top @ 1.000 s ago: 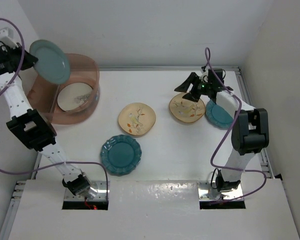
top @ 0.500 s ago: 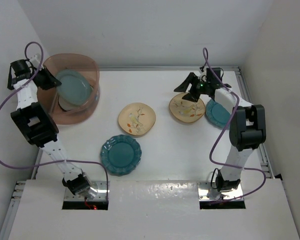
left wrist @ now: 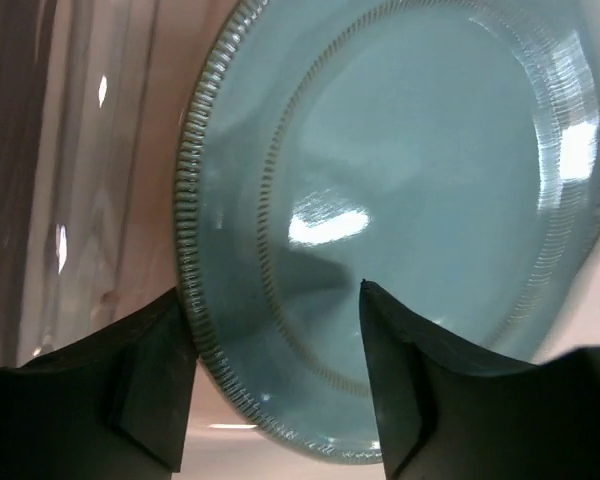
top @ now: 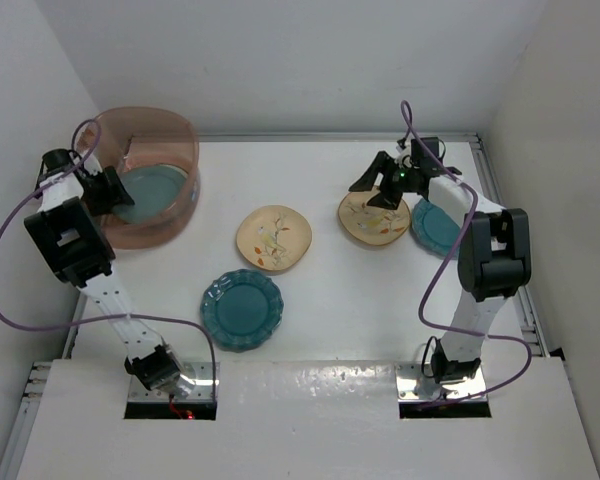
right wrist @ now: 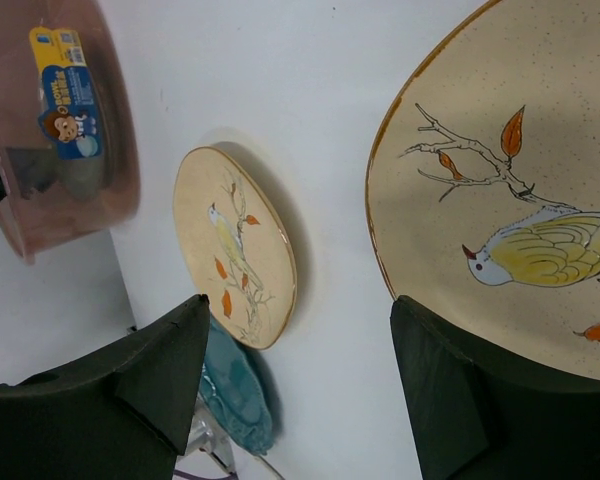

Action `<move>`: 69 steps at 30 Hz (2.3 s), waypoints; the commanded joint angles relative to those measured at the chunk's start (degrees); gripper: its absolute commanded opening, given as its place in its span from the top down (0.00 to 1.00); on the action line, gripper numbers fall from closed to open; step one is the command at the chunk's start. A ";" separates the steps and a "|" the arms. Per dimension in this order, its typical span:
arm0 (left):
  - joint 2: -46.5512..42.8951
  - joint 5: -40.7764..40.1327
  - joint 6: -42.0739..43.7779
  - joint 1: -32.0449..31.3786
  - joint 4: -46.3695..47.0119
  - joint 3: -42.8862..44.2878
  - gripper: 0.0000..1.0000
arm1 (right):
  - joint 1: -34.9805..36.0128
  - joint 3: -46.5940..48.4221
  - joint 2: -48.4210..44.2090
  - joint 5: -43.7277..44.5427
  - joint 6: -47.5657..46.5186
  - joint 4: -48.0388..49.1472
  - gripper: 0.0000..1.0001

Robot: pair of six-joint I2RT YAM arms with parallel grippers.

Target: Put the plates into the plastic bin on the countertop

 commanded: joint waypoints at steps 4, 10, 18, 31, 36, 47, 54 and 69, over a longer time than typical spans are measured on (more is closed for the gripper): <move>0.56 -6.92 6.66 -3.59 -5.52 4.06 0.25 | -0.65 0.87 -0.47 1.66 -2.70 -1.98 0.28; -3.20 -11.15 8.51 -7.01 -7.73 9.41 0.16 | -3.45 -1.50 -4.50 6.66 -4.81 -4.79 0.25; -13.94 -7.46 10.79 -13.68 -4.92 12.15 0.08 | -21.37 -15.37 -12.68 15.71 4.22 -6.02 0.26; -16.41 -8.61 11.41 -24.42 -7.81 7.05 0.08 | -38.00 -27.43 -9.54 20.23 11.19 8.63 0.32; -16.93 -8.61 11.41 -25.04 -8.35 8.19 0.08 | -37.91 -26.64 -1.97 17.13 11.97 16.46 0.47; -16.41 -7.83 12.47 -27.41 -9.48 10.38 0.08 | -36.25 -30.77 -5.03 18.17 10.85 23.43 1.00; -14.30 -4.21 13.70 -30.22 -10.63 13.64 0.08 | -30.80 -28.75 -25.14 32.23 9.95 25.00 1.00; -3.94 25.44 8.27 -39.36 -11.16 21.53 0.00 | -15.43 -15.22 -29.05 24.53 5.99 20.96 1.00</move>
